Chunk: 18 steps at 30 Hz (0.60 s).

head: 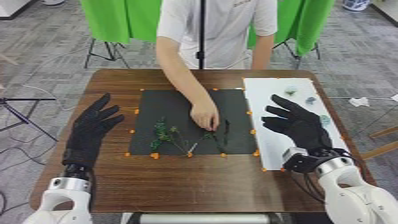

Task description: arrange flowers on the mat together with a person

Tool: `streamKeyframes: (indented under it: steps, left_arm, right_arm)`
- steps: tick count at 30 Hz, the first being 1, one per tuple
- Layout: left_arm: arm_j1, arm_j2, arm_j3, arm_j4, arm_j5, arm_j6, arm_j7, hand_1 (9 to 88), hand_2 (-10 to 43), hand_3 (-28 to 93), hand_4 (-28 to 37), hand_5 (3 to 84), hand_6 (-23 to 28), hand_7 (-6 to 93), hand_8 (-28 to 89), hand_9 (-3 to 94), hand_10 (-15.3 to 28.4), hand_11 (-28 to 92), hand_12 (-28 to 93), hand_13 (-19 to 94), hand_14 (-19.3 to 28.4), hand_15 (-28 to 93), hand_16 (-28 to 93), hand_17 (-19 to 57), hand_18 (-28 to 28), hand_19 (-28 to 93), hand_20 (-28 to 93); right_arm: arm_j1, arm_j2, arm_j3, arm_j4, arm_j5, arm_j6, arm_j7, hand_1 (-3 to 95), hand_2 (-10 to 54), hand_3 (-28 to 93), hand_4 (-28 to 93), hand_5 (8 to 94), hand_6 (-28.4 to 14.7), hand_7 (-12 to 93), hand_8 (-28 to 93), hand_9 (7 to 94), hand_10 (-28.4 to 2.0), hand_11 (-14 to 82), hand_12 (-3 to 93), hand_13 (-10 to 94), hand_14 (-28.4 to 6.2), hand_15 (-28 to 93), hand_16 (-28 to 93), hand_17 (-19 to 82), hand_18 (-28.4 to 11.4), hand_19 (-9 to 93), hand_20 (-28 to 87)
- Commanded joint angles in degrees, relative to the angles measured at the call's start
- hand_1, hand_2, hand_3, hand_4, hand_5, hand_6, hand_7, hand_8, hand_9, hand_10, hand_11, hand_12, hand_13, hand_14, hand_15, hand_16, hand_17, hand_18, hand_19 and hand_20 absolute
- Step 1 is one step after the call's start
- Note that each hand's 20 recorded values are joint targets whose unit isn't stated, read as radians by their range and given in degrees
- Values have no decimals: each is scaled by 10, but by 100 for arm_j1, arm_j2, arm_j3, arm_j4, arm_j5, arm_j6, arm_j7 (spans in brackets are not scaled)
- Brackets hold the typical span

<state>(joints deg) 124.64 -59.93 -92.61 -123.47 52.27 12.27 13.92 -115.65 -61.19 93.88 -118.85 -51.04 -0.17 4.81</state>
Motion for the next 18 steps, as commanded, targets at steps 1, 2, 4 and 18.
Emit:
streamKeyframes:
  steps: [1, 2, 4, 18]
  left_arm:
    - [40, 76, 38, 31, -88, 55, 19, 213, 44, 786, -283, 337, 36, 112, -88, 331, 161, 198, 99, 252, 241, 403, -47, -96, 254, 439, 129]
    - [44, 75, 37, 28, -85, 49, 15, 214, 44, 786, -283, 337, 36, 113, -89, 331, 161, 198, 99, 252, 241, 403, -47, -96, 254, 439, 129]
    - [40, 64, 38, 32, -77, 41, 11, 215, 44, 787, -283, 337, 37, 113, -89, 331, 161, 199, 99, 253, 241, 403, -47, -97, 254, 439, 129]
    - [109, 39, 10, -29, -44, 46, 16, 217, 45, 787, -283, 337, 38, 113, -89, 331, 160, 199, 98, 253, 241, 406, -48, -96, 254, 440, 128]
  right_arm:
    - [-13, -29, 6, -44, -101, 49, -70, 190, 39, 798, -282, 428, 37, 151, -125, 451, -127, 62, 143, 361, -181, 232, 184, 45, -225, 467, 199]
    - [-1, -26, 8, -44, -120, 55, -68, 191, 38, 798, -282, 428, 37, 151, -125, 451, -128, 62, 143, 363, -180, 234, 184, 45, -225, 468, 200]
    - [15, -24, 22, -44, -113, 51, -60, 192, 38, 797, -282, 429, 36, 152, -125, 453, -128, 63, 143, 365, -181, 236, 184, 46, -225, 469, 201]
    - [328, 398, 34, -134, -1317, 786, 330, 220, 14, 799, -271, 450, 23, 160, -127, 500, -152, 148, 152, 408, -174, 378, 161, 73, -232, 536, 233]
